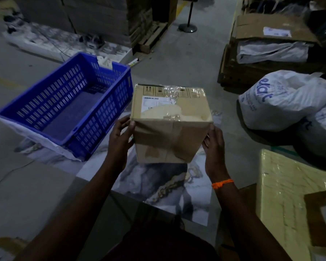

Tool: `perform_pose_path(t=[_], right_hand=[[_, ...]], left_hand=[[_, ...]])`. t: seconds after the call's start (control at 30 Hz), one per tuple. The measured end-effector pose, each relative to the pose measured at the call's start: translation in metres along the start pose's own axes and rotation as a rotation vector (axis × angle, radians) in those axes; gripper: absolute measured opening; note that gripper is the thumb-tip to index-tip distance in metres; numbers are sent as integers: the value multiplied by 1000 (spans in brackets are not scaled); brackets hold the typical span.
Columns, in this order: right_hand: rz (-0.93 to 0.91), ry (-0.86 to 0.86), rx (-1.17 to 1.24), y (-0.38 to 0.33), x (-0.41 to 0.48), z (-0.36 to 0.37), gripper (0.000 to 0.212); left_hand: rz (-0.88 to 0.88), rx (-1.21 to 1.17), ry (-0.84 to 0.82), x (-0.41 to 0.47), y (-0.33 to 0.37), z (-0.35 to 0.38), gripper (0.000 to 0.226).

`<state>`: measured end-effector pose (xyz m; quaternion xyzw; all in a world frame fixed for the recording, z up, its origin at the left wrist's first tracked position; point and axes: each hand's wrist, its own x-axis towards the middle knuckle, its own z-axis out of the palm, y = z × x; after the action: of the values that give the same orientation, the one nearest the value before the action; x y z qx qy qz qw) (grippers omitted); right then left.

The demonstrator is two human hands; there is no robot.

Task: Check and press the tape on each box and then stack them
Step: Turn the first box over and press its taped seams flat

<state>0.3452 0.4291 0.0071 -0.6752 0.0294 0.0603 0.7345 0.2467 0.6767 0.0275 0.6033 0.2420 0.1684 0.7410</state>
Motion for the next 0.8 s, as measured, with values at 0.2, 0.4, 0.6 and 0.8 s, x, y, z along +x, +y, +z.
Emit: perform_pose_path(t=[0.2,0.4,0.6,0.8], right_hand=[[-19,67,-85,28,-41,-17,46],[-124,91,-251,9,-50,-17,49],[-588,-175,-891,-23,-14,21,63],[-580,-326,-1433,-25,8,47,83]], left_hand=[[-53,7,26,-49,-30,-16,36],[28,200,62,-48,-13,-10,36],[589,950,-197,-17,19,20,55],[580,1514,-411,9,16,46,72]])
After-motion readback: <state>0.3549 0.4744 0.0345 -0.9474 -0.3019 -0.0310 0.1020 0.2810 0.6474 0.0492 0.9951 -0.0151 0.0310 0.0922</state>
